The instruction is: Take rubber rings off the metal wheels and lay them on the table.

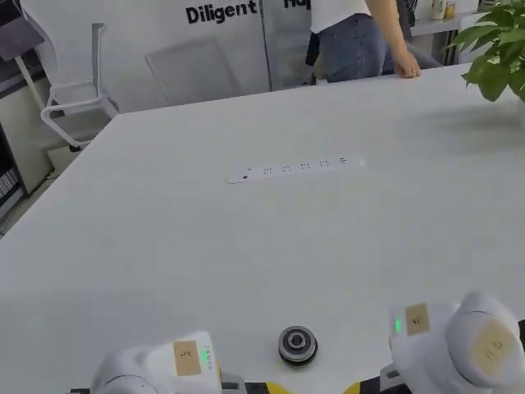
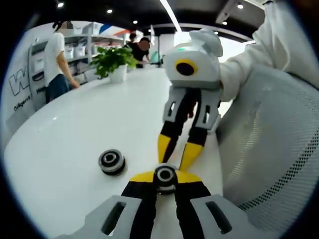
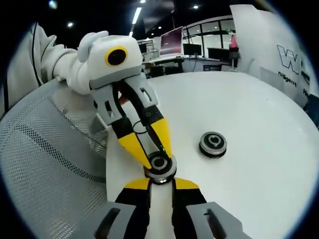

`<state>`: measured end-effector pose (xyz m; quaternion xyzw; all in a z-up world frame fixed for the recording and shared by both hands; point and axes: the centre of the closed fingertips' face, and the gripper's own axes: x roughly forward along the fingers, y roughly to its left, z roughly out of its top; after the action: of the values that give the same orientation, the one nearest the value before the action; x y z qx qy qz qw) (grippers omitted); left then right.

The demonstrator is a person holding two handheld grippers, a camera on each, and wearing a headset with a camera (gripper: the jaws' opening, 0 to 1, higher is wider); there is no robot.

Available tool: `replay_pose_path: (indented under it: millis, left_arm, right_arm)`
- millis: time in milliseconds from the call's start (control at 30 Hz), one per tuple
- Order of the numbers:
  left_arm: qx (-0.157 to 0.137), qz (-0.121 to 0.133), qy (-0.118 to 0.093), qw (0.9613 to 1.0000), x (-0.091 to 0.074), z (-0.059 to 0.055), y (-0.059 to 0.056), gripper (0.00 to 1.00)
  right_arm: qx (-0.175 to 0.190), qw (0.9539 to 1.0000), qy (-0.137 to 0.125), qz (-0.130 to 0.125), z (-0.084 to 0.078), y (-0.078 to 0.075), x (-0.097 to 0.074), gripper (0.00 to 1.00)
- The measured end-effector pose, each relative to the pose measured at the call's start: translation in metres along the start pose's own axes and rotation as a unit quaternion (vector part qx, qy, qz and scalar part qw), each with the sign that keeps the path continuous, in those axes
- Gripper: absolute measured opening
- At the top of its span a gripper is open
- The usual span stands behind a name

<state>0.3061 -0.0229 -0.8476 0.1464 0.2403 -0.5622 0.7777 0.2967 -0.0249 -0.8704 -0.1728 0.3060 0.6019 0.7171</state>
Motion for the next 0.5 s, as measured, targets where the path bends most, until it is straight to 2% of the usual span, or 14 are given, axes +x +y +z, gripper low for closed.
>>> replay_pose_path:
  millis: [33, 167, 333, 500]
  left_arm:
    - [-0.007, 0.0, -0.001, 1.0, 0.0, 0.0002, 0.0, 0.14]
    - [-0.004, 0.001, -0.001, 1.0, -0.0002, -0.0001, -0.0003, 0.14]
    - [-0.006, 0.005, -0.01, 0.9999, 0.0006, -0.0003, -0.0003, 0.14]
    - [0.0, 0.006, -0.01, 0.9999, 0.0001, -0.0004, -0.0011, 0.14]
  right_arm:
    - [0.002, 1.0, 0.0, 0.0, 0.0005, 0.0, -0.0001, 0.1]
    - [0.002, 1.0, 0.002, -0.002, -0.0019, -0.0012, -0.0013, 0.02]
    - [0.006, 0.9998, -0.003, -0.016, -0.0024, -0.0002, -0.0008, 0.0]
    - [0.05, 0.9983, -0.011, -0.029, -0.0023, -0.0021, -0.0021, 0.0]
